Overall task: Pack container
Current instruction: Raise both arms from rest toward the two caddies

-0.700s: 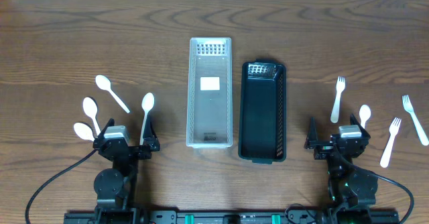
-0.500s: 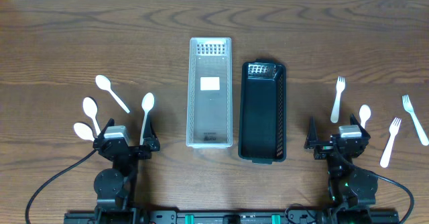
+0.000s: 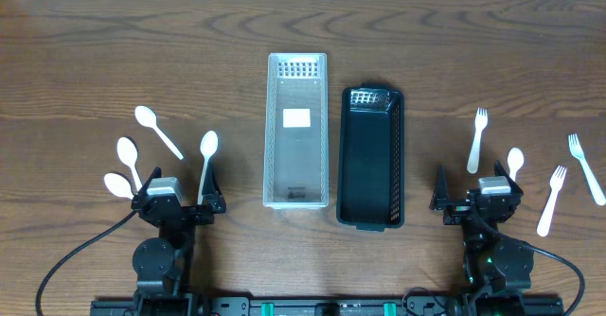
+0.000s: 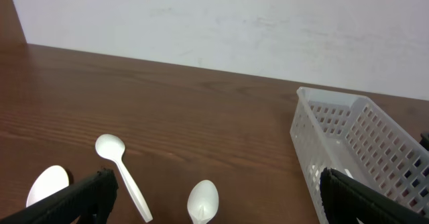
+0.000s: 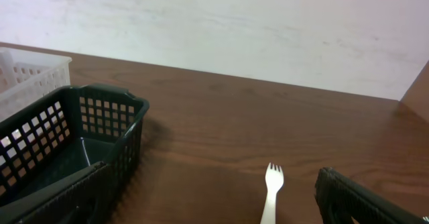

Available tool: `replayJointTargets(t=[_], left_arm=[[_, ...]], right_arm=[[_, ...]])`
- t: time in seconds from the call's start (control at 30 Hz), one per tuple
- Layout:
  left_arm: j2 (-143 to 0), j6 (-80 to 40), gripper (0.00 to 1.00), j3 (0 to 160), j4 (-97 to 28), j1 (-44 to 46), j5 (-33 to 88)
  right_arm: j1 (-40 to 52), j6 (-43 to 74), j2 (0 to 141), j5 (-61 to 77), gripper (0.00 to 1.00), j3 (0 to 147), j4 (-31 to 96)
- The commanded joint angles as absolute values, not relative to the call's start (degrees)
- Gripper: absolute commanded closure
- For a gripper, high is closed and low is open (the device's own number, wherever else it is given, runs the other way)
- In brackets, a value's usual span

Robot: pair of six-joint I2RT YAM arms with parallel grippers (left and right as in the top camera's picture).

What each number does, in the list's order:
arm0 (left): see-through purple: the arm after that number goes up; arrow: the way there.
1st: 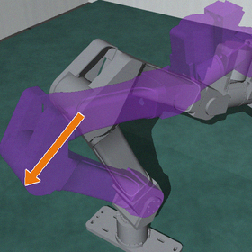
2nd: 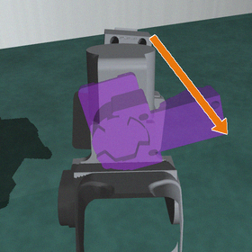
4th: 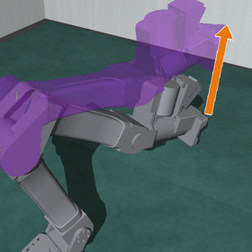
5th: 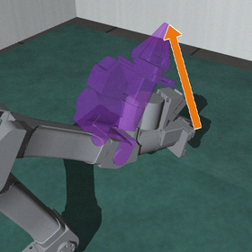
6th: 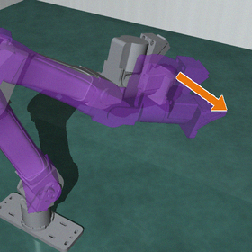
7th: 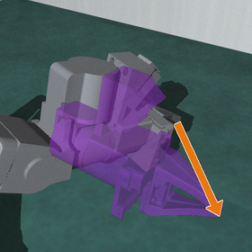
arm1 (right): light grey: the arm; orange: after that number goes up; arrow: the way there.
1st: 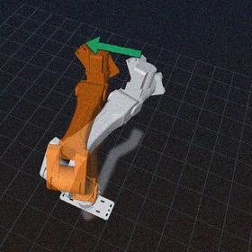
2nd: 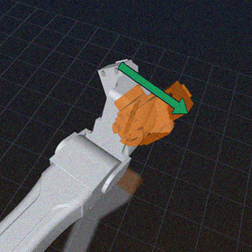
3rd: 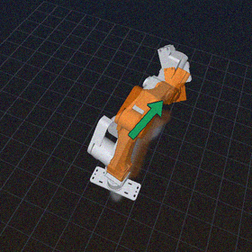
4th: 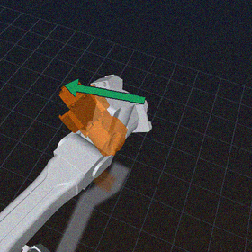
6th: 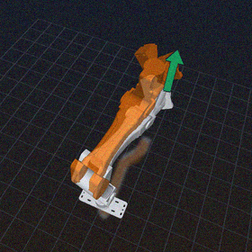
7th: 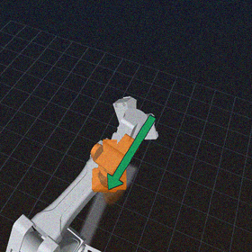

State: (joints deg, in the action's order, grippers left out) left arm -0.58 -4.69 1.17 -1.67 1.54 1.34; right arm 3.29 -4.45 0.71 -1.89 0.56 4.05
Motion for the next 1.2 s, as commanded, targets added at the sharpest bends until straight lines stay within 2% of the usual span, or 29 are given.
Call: replayJointTargets(t=[0.0, 0.8, 0.93, 1.03, 1.17], left_arm=[[-0.2, -5.2, 0.02, 0.2, -4.1, 1.3, 1.1], [-0.2, -5.2, 0.02, 0.2, -4.1, 1.3, 1.0], [-0.2, -5.3, 0.02, 0.2, -3.6, 1.3, 1.1], [-0.2, -10.4, 0.02, 0.4, 0.3, 1.3, 1.1], [-1.2, -11.1, 0.02, 3.7, -0.7, 1.3, 1.1]], right_arm=[[3.2, -4.6, 0.3, -1.7, 0.01, 0.3, 4.0], [3.2, -3.6, 0.3, -1.0, 0.01, 0.3, 3.8], [3.2, 2.7, 0.3, -1.0, 0.01, 0.3, 3.7], [3.2, 9.8, 0.6, -0.8, 0.01, 0.3, 4.3], [3.2, 12.2, 1.7, 0.5, 0.01, 2.9, 6.2]])
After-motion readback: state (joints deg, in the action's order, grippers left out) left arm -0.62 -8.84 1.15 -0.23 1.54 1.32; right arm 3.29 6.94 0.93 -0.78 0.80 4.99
